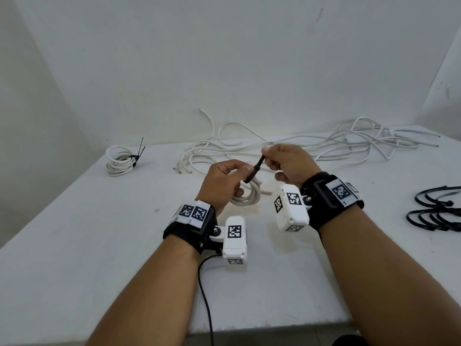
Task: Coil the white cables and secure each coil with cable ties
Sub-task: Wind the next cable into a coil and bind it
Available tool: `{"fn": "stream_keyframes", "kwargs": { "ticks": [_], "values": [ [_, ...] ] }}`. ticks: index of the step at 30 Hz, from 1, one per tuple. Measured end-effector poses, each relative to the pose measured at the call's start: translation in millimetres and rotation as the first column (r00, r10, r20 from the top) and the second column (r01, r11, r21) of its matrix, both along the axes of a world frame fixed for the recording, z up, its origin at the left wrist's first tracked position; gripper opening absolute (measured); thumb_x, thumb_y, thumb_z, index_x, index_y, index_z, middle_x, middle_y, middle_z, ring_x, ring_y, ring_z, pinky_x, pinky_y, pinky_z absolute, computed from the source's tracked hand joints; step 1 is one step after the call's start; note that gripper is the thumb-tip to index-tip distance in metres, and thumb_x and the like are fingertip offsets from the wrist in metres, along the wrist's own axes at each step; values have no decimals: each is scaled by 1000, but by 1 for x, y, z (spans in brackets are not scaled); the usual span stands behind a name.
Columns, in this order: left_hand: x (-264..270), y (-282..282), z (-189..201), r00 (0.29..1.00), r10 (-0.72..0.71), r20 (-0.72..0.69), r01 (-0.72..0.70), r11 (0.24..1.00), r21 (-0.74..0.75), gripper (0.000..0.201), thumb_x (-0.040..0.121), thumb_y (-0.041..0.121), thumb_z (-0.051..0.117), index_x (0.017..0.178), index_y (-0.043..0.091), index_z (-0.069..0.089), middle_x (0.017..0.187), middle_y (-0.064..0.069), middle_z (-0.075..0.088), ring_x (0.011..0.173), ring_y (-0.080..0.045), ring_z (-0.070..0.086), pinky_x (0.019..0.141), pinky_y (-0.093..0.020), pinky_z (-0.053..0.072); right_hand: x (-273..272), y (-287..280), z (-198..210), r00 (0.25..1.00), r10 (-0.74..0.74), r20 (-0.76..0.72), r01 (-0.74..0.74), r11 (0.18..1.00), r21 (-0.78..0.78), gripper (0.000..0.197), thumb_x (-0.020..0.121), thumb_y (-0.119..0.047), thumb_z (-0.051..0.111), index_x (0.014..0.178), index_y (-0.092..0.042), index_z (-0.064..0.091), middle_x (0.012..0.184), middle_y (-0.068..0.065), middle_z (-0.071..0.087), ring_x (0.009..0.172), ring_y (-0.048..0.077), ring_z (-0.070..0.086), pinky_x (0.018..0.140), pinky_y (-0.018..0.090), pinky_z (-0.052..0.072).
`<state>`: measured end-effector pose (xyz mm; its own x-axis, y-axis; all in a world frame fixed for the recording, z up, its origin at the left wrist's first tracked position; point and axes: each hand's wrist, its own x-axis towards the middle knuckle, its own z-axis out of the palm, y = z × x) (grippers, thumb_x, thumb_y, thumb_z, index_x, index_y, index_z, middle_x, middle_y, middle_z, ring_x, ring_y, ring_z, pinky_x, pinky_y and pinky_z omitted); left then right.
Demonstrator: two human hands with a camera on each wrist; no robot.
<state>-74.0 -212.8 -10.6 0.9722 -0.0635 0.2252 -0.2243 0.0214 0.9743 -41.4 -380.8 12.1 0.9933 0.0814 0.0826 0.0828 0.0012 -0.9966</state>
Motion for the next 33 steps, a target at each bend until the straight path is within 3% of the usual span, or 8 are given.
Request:
{"fn": "stream_keyframes", "kwargs": {
  "ticks": [4,10,13,17,20,23,27,33],
  "values": [
    [1,-7,1,999,-33,-6,32,988,-150,21,95,9,57,77,0,63,57,-6,42,40,-9,28,45,-24,37,1,0,-1,993,-111,-31,114,982,152,22,95,-21,64,75,-15,56,64,-1,55,54,9,43,41,18,30],
    [1,-4,0,998,-14,-66,-2,975,-224,21,95,12,56,81,6,70,60,-7,48,44,-10,29,42,-22,36,-2,10,-4,981,175,-80,-163,977,136,22,94,-33,64,85,-14,67,71,-3,61,57,10,50,50,23,35],
    [-3,-7,5,992,-59,-108,32,971,-238,26,100,18,49,84,4,67,43,6,40,39,-7,24,42,-22,33,-3,10,-2,993,111,-32,-109,992,59,23,97,-25,62,76,-14,64,60,-7,58,53,6,47,47,19,33],
    [-2,-12,8,974,-129,-187,70,953,-294,51,103,28,40,68,12,74,43,5,21,39,-10,18,43,-23,32,-1,11,-3,1000,20,-19,-19,998,63,24,97,-22,62,74,-13,63,57,-6,58,56,9,50,48,21,35],
    [1,-7,4,957,-203,-209,134,944,-303,40,102,19,34,89,3,68,42,5,20,35,-9,18,49,-26,38,1,19,-9,999,-42,32,42,999,12,28,97,-25,60,70,-16,61,65,-4,59,71,20,57,56,28,40],
    [2,-5,-1,935,-282,-214,214,933,-290,34,104,16,28,105,0,58,40,7,23,33,-7,19,56,-28,44,3,24,-11,980,-108,169,132,982,-135,31,98,-24,56,68,-16,58,64,-4,57,64,19,51,62,42,45],
    [2,-3,1,929,-300,-215,234,929,-285,31,104,17,30,93,7,57,41,7,21,32,-7,19,51,-25,44,3,29,-11,962,-153,228,198,961,-193,31,98,-22,55,68,-13,56,66,4,55,63,20,48,75,51,50],
    [-1,-3,7,939,-271,-214,193,926,-325,29,104,18,35,88,7,58,41,6,18,33,-7,16,45,-21,35,6,38,-17,970,-193,146,208,973,-98,29,88,-31,56,64,-14,59,64,13,55,61,31,53,66,55,51]
  ]
}}
